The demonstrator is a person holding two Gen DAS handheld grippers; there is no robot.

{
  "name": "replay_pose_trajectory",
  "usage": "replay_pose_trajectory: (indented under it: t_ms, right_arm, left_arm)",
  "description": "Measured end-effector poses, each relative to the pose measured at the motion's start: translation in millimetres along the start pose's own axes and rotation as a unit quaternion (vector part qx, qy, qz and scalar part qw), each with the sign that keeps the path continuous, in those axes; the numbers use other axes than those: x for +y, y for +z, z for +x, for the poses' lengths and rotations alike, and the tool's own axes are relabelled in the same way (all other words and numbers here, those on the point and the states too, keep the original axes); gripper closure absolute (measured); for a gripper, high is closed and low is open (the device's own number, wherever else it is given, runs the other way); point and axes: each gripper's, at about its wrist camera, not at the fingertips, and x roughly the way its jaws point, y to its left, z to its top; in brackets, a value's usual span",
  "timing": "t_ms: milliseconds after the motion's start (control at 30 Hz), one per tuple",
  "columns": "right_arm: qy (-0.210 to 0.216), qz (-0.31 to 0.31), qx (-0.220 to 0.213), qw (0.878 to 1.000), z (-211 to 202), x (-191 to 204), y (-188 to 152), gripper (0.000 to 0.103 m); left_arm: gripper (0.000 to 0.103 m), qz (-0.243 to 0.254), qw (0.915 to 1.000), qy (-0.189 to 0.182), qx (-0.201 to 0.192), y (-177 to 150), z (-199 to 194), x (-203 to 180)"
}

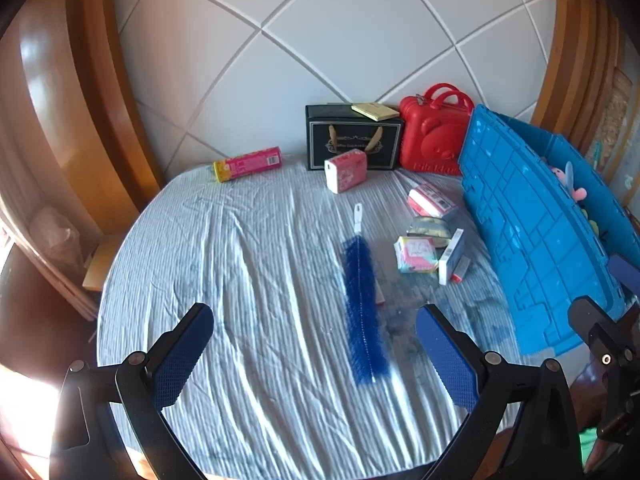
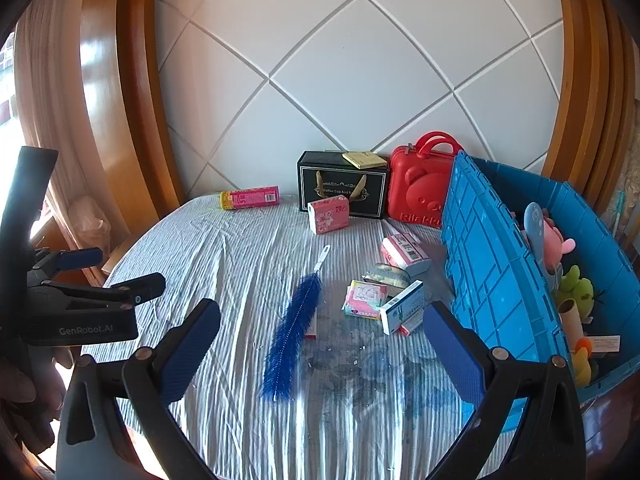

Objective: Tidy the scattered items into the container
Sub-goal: 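Reach the left tool to the blue bristle brush and close on it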

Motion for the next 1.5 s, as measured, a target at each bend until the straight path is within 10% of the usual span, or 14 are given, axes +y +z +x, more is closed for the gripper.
replay_pose_trajectory:
  t_ms: [767,1100,1200,1333,1500]
  right_arm:
    - [0.055,-0.07,0.074,0.993,106,-79,-49,0.0]
    - [0.01,-0.06,0.13,0.99,129,-85,-84,0.0]
    - [-0.006,-0.049,0.145,0.988,132,-83,-93,0.0]
    - [-0.019,-0.035,0.162,0.986,135,-78,-103,0.0]
    - [-0.025,-0.023,0.169,0.985,143,-71,-105,0.0]
  left_arm:
    - [0.001,-0.057,0.9935,0.013,0.098,-34,134,-58]
    - [0.009,-0.011,0.9879,-0.05,0.146,-62,262,-57]
    - [0.021,0.004,0.9821,-0.044,0.183,-72,303,-61]
    - [0.075,0.018,0.9723,-0.051,0.228,-85,341,-66]
    - [0.089,0.025,0.9746,-0.076,0.209,-89,337,-69]
